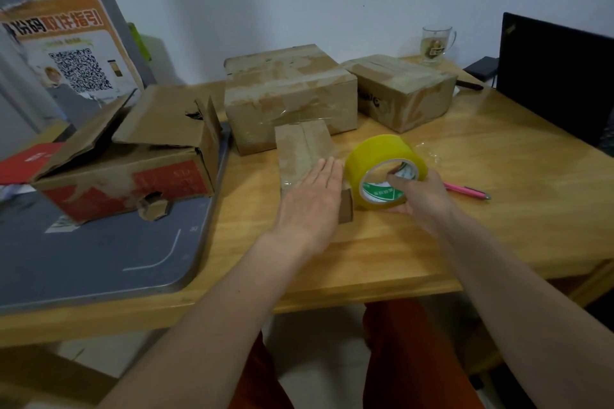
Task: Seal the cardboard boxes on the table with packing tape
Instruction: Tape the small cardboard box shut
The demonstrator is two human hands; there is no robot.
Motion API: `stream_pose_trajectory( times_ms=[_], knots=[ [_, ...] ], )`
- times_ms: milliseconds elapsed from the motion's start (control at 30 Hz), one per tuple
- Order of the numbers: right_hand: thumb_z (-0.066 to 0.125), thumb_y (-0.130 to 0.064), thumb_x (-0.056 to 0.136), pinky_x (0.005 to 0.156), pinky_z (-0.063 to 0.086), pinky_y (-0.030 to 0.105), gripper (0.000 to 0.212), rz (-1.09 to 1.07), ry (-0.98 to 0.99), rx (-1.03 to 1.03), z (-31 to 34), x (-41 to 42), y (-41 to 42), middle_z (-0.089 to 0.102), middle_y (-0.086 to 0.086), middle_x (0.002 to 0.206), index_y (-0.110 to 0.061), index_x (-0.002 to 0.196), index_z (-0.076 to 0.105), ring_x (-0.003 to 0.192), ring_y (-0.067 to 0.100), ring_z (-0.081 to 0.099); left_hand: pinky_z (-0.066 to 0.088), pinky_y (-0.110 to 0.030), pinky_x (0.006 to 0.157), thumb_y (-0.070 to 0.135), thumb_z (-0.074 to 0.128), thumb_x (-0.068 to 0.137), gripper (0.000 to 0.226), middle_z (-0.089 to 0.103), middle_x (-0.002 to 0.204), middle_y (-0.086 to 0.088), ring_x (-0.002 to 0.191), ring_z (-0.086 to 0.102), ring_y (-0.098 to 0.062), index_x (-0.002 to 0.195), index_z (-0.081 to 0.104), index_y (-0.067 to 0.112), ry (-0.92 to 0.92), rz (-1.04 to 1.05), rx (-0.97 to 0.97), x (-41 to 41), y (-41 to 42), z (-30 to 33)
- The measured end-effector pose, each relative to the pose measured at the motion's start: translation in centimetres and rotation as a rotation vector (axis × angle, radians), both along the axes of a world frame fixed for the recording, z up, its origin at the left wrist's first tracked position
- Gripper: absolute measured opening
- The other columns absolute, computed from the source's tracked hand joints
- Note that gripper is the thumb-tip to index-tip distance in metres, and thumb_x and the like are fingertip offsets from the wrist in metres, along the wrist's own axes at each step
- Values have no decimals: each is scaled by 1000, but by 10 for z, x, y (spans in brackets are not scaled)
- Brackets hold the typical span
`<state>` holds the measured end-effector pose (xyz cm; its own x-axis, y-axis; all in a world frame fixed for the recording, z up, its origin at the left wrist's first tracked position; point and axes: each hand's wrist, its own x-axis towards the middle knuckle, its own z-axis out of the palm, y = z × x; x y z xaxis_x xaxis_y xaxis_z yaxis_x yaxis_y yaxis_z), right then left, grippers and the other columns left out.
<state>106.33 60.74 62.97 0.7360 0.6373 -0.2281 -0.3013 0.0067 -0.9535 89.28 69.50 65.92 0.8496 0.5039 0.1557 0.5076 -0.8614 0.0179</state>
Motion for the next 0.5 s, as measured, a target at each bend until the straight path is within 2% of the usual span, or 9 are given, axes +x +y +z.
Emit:
stream_pose_trajectory(
  times_ms=[100,200,300,367,433,500],
  knots=[
    [63,0,90,53,58,39,37,19,-2,-9,0,1,0,59,17,122,-6,125,53,105,34,61,-6,-29,117,47,37,103,78,-8,166,-4,152,-10,-17,157,-5,11,-12,141,-136,-15,2,2],
    [63,0,89,50,57,37,41,15,19,-17,2,1,0,56,17,126,-6,128,51,109,36,59,-1,-33,120,55,48,97,94,-17,165,-9,151,-16,-21,157,-8,8,7,248,-300,-19,8,9],
    [62,0,90,49,57,38,35,29,47,-24,4,1,-1,55,18,127,-7,122,53,108,36,59,14,-40,121,62,63,86,111,-18,164,-12,153,-4,-28,158,-6,14,-49,338,-516,-16,14,15],
    [62,0,90,50,57,40,33,47,65,-23,5,1,-1,54,18,128,-8,120,52,108,37,59,26,-42,117,66,70,77,119,-2,166,-13,151,13,-30,158,-2,19,-140,383,-565,-13,16,13],
    [61,1,91,50,57,41,34,51,84,-32,6,1,-1,53,18,130,-7,122,51,108,39,58,36,-40,109,70,73,71,122,24,160,-9,143,32,-28,159,2,24,-203,408,-527,-12,18,6],
    [61,0,91,50,58,43,42,47,92,-46,8,0,-1,51,18,132,-6,129,47,110,40,57,40,-39,104,74,72,67,123,38,155,-4,138,40,-26,159,4,28,-227,421,-495,-13,21,0]
  ],
)
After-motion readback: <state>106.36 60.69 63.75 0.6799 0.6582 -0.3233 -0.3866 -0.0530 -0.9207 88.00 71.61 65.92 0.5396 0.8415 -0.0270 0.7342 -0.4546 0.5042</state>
